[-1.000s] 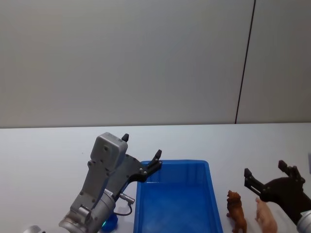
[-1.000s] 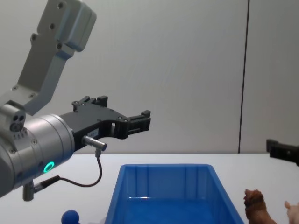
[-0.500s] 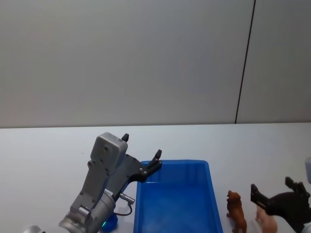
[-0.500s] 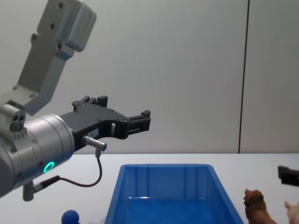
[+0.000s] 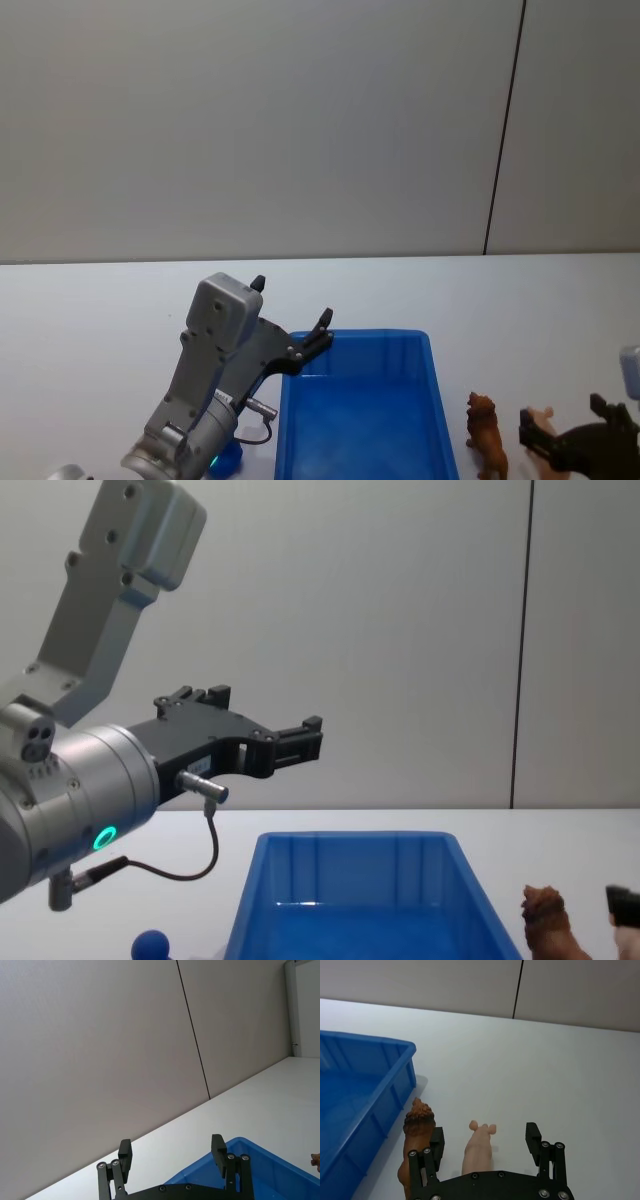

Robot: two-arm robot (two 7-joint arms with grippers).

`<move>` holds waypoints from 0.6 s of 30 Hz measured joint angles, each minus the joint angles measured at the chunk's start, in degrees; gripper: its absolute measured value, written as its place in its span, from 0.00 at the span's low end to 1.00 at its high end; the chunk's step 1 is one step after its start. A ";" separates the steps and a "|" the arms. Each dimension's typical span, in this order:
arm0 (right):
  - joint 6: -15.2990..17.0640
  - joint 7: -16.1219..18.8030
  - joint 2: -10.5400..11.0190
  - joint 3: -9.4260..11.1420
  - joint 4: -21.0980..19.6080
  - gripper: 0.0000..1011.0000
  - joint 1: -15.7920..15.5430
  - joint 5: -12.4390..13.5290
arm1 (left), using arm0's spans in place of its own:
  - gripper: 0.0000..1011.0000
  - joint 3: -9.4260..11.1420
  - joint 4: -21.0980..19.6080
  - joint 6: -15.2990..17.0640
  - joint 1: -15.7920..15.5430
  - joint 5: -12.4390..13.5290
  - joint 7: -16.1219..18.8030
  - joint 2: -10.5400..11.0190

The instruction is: Pick up the two dolls from the table and place them into the box.

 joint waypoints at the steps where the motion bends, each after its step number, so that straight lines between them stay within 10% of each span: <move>1: 0.10 0.07 -0.03 -0.02 0.11 0.99 -0.03 -0.09 | 0.99 0.00 0.00 0.00 0.00 0.00 0.00 0.00; 18: 1.49 2.27 -1.14 -0.76 3.93 0.83 0.13 -1.51 | 0.99 0.00 0.00 0.00 0.00 0.00 0.00 0.00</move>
